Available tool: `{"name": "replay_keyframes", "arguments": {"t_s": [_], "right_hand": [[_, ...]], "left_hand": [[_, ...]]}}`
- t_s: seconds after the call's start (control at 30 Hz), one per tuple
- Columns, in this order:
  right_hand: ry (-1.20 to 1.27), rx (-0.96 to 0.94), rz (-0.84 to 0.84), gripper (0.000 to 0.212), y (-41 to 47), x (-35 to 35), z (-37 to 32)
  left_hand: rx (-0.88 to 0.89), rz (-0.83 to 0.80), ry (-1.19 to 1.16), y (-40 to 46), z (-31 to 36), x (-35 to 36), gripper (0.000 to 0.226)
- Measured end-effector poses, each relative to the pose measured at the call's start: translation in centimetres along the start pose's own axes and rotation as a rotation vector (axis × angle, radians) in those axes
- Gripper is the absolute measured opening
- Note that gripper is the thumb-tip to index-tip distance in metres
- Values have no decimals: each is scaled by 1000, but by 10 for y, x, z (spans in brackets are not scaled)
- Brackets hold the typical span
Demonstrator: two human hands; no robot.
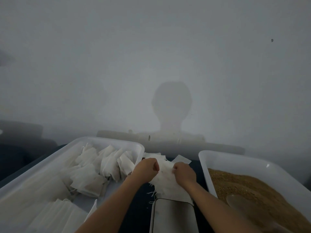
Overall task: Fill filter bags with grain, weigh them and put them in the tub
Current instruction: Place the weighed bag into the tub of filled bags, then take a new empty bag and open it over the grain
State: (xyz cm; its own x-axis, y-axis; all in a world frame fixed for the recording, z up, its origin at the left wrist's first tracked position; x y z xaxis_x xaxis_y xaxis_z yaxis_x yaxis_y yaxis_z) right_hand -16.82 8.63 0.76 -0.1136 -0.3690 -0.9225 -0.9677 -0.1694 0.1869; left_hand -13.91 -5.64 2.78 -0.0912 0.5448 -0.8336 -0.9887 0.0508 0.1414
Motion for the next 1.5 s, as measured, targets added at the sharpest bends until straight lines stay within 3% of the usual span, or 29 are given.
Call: {"name": "replay_keyframes", "arguments": {"t_s": [0.13,0.33,0.53,0.67,0.8,0.93,1.07,1.2,1.37,1.5], "right_hand": [[91,-46,126,37,-6,-43,9],[265,-73,371,22,-35,-122,34],[439,-57,473,18,-79,-176,80],[555,-87,447,22,-110,-180,112],[573,-95,312,20,-133,-159,138],[549,-123,300,23,-145,-148,147],[565,-173,325,12,-145,-140,148],[640,-190,257,13,-141,-131,150],[995,-121,259,33,-140,-131,154],[1084,-84,235,36,-139,-127,157]], "left_hand": [[-6,1,-100,-3,16,-4,5],[1,-14,-360,-10,77,-2,3],[26,-81,-705,-21,159,24,1],[52,-142,-877,-32,203,54,13],[12,-235,-1002,-43,226,90,23],[-34,-317,-1047,-44,230,113,24],[-44,-349,-1070,-42,226,123,18],[-34,-355,-1156,-44,219,127,27],[56,-313,-1138,-45,220,126,18],[158,-290,-1084,-49,224,124,16]]}}
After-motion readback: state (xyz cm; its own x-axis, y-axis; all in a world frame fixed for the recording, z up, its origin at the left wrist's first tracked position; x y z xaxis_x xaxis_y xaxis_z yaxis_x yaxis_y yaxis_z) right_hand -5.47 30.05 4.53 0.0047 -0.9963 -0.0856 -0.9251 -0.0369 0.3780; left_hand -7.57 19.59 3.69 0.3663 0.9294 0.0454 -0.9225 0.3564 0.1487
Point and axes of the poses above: each hand's wrist, its own y-axis towards the middle knuckle, its own x-axis out of the palm, z = x × y, the point moved 8 cm from there along y, towards the middle knuckle, and after that the axes turned 4 degrees about -x, right-handed, at the moved point
